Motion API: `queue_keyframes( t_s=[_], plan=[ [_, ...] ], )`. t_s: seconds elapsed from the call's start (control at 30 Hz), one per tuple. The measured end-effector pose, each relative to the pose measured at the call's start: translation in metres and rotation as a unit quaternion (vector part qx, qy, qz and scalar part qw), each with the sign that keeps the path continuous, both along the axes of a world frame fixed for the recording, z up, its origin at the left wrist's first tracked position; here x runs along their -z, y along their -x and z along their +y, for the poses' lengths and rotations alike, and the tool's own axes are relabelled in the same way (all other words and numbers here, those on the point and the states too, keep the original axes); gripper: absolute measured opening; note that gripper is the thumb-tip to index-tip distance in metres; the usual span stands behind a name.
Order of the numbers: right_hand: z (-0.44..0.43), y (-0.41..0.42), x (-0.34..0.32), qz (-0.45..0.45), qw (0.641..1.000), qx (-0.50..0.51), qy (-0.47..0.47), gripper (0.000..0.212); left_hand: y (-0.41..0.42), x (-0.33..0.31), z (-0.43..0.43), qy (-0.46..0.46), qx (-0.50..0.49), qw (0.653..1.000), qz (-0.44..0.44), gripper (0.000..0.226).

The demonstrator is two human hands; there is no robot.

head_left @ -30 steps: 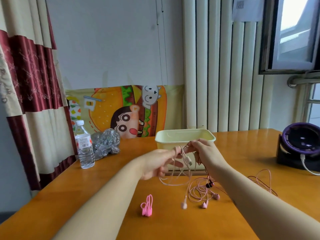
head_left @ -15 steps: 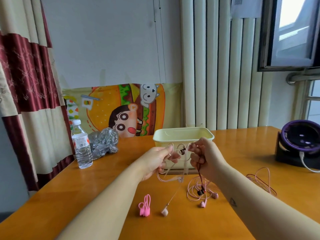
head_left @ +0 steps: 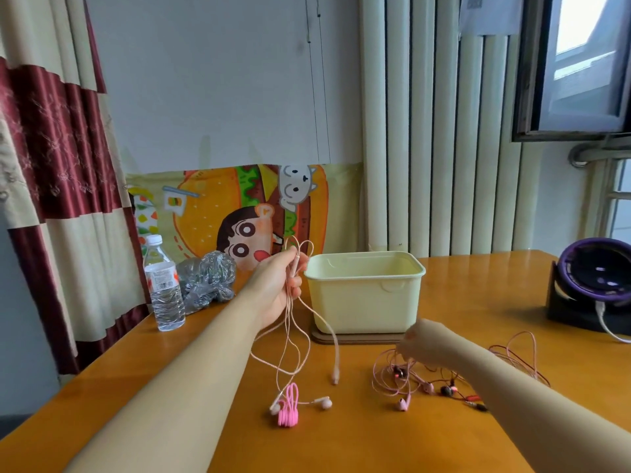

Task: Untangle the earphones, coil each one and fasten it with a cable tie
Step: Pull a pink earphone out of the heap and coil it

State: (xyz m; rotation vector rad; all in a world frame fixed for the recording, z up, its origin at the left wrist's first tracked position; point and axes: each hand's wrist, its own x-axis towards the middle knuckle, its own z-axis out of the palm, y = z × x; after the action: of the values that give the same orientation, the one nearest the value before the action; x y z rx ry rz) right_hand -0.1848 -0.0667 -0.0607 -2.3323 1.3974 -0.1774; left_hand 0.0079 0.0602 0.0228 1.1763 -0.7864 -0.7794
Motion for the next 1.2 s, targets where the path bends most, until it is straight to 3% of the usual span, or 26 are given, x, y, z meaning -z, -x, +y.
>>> queue_keyframes(
  t_s=[0.07,0.17,0.23,0.3,0.37,0.47,0.6,0.7,0.8,0.9,1.0,1.1,1.13,1.2],
  plan=[
    [0.003,-0.002,-0.003,0.01,0.997,-0.013,0.074,0.03,0.004,-0.006,0.002,-0.004,0.015,0.999,-0.036,0.033],
    [0.021,-0.01,-0.032,-0.173,0.974,-0.064,0.134,0.031,0.009,-0.013,0.005,-0.013,0.041,0.995,-0.085,0.032],
    [0.042,-0.019,-0.061,-0.3,0.939,-0.142,0.088,0.031,0.011,-0.018,0.005,-0.019,0.049,0.989,-0.138,0.033],
    [0.061,-0.027,-0.087,-0.361,0.908,-0.212,0.014,0.034,0.016,-0.025,0.006,-0.015,0.051,0.981,-0.186,0.033],
    [0.072,-0.033,-0.105,-0.366,0.899,-0.24,-0.005,0.031,0.021,-0.033,0.007,-0.005,0.053,0.975,-0.216,0.032],
    [0.076,-0.038,-0.119,-0.386,0.899,-0.204,0.034,0.012,0.02,-0.044,0.008,-0.001,0.034,0.963,-0.268,0.028],
    [0.063,-0.03,-0.133,-0.462,0.879,-0.108,0.054,0.021,0.001,-0.055,0.012,-0.003,-0.107,0.916,-0.386,0.021],
    [0.053,-0.022,-0.142,-0.517,0.852,-0.062,0.046,0.021,-0.021,-0.054,0.018,-0.033,-0.149,0.905,-0.398,0.009],
    [0.049,-0.02,-0.146,-0.552,0.832,-0.039,0.034,0.021,-0.035,-0.046,0.022,-0.1,-0.158,0.902,-0.39,0.009],
    [0.049,-0.023,-0.146,-0.578,0.814,-0.02,0.045,0.021,-0.042,-0.035,0.023,-0.236,-0.162,0.853,-0.437,0.026],
    [0.051,-0.024,-0.147,-0.594,0.802,-0.006,0.067,0.021,-0.042,-0.022,0.029,-0.372,-0.127,0.822,-0.413,0.047],
    [0.052,-0.027,-0.149,-0.575,0.814,-0.018,0.08,0.022,-0.053,-0.011,0.027,-0.384,-0.159,0.798,-0.436,0.049],
    [0.053,-0.028,-0.149,-0.57,0.817,-0.024,0.083,0.022,-0.057,-0.009,0.025,-0.364,-0.174,0.801,-0.441,0.047],
    [0.055,-0.03,-0.15,-0.563,0.82,-0.038,0.095,0.022,-0.06,-0.007,0.023,-0.305,-0.171,0.853,-0.389,0.043]
  ],
)
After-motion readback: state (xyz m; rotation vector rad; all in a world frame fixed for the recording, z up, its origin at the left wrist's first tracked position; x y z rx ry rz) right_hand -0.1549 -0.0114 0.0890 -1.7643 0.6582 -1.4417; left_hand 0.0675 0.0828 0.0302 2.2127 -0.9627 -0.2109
